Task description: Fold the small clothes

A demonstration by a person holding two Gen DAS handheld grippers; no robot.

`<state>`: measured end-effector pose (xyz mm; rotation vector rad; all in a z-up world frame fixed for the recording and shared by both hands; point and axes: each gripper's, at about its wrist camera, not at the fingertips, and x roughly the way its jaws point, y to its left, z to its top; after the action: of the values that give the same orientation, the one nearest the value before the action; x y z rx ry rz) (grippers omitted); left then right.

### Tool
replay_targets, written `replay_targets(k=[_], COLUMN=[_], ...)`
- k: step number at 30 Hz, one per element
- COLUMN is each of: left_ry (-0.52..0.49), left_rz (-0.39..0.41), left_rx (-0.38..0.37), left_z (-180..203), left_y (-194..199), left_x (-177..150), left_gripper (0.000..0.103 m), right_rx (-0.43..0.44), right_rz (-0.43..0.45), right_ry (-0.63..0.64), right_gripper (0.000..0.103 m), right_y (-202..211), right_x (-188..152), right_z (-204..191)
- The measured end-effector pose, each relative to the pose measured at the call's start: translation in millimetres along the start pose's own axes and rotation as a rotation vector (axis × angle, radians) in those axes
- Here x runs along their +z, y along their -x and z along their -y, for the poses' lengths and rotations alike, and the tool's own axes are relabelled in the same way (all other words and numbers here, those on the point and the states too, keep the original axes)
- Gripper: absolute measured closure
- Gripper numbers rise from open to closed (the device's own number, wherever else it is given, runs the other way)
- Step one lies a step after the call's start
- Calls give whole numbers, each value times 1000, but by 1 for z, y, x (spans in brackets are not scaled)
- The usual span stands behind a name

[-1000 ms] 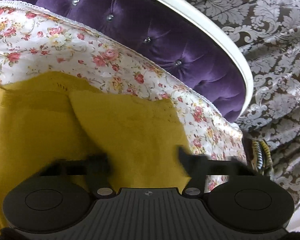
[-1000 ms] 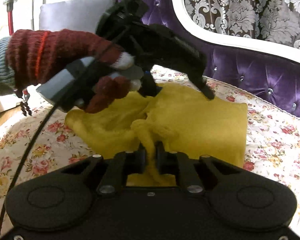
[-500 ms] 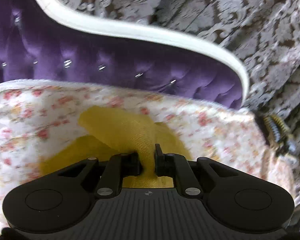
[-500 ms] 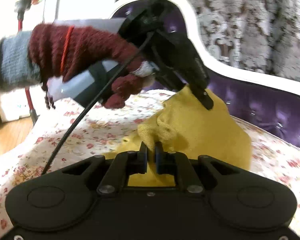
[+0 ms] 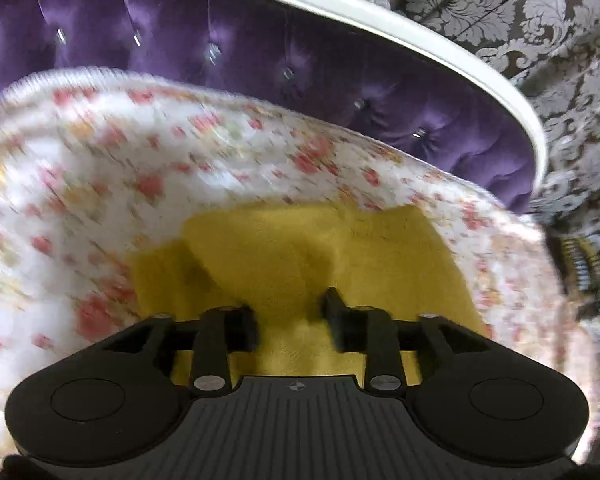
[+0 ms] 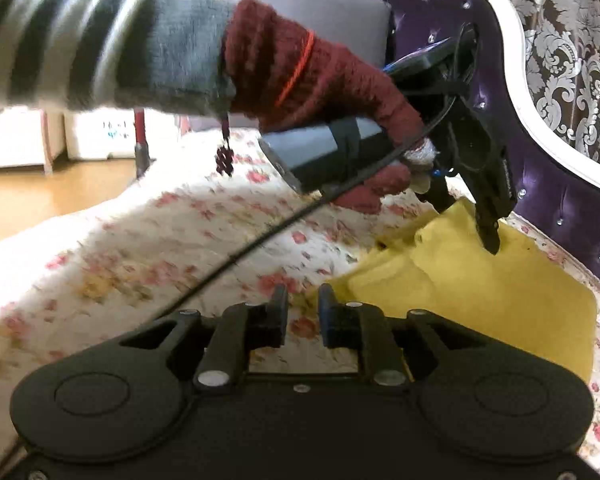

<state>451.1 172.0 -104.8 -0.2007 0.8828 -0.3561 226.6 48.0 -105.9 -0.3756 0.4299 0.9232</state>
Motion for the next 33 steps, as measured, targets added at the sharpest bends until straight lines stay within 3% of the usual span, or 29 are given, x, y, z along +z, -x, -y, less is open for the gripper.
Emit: replay_targets(k=[1,3,5,7,10,15,18,22,28,30,31,32,33], left_ry=[-29,-52,-6,64,106,114,136,141,164,181,189,195,198], left_rz=[11,20,41,59,56,24,12,1,-4,-5,-6,-7,-8], left_rx=[64,125,90,36,0,1,-14,-16,-91,-122,-135,-146,-151], left_z=[2,-1,-7,-15,-17,-21,-27,-30,-22,-17,-15,-13,-11], left_y=[4,12,23,34,39,40,40,43,41,38,37,35,34], left_x=[0,-2,-5,-8,-11,-20,-27,-34,-31,-30,-29,-28,-27], left_gripper=[38,36,36,36,36,36,36,36,35,35,33,30,29], right_rx=[0,-29,-97,-143,-149,-125,-154,-171,-178,-222,-242,-244,-245], right_rz=[9,34,49,38,22,-15,-51,-48,-66,-60,-56,-51,-38], right_ry=[-20,-72,-97,-88,-71,6,62,40,124,148,132,94,43], right_gripper=[78,76,57,50,51,50,50,50,50,55,77,92,93], right_y=[6,18,24,25,19,0,-12,-15,-25,-27,-27,-25,-20], right_x=[1,2,3,4,5,4,2,2,1,2,2,3,4], right_z=[2,11,22,28,28,18,10,16,9,8,11,17,24])
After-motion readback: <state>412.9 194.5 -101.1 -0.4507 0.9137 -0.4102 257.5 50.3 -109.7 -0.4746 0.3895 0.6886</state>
